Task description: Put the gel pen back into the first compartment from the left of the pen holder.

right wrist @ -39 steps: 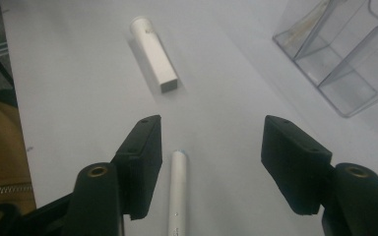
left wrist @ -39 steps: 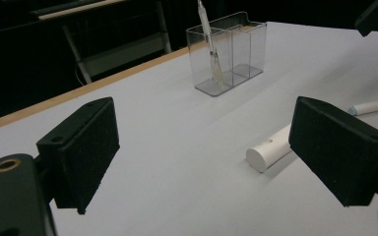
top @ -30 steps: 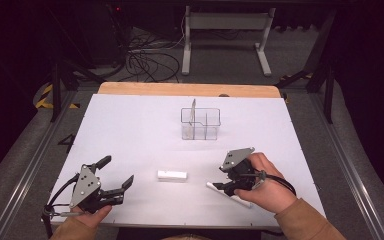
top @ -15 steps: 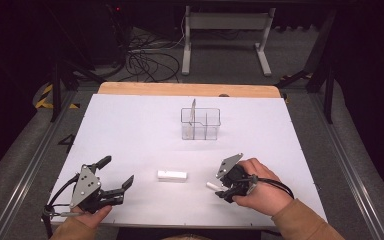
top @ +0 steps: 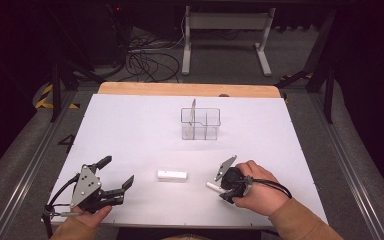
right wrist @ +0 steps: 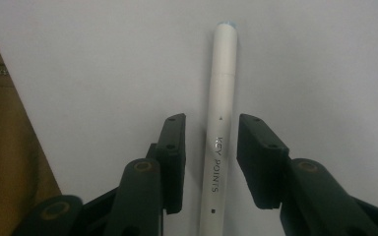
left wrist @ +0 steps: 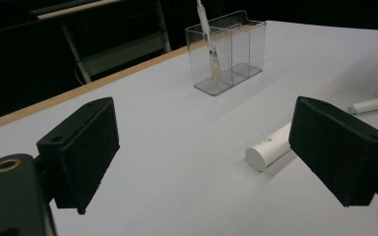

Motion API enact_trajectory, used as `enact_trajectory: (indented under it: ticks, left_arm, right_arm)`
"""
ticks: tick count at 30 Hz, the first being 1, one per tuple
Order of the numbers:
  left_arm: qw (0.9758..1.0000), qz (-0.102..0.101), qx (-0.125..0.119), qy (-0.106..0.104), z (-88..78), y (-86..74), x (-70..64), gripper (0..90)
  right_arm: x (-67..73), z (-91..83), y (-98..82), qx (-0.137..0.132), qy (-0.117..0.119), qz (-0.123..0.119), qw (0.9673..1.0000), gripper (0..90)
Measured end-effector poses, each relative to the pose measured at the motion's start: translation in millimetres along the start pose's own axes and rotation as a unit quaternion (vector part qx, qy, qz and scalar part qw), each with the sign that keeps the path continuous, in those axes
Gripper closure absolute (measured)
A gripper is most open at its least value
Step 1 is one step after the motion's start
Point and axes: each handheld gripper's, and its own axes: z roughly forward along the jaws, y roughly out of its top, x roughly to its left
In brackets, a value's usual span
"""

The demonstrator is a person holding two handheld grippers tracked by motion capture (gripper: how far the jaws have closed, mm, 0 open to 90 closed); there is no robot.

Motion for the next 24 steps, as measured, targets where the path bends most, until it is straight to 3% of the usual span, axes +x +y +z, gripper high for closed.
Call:
enact_trajectory:
  ticks: [9,24]
  left_arm:
    - [1.0000,0.000,0.001,-0.001,0.1,-0.1,-0.1,12.6]
    - [1.0000,0.001,0.001,-0.001,0.2,0.1,-0.4,12.6]
  right_arm:
    - [-0.3,5.6,0.2,0.023,-0.010,0.009,0.9996,77.9]
    - [2.0,8.7,1.1,0.032,-0.017,0.010,0.9993,78.9]
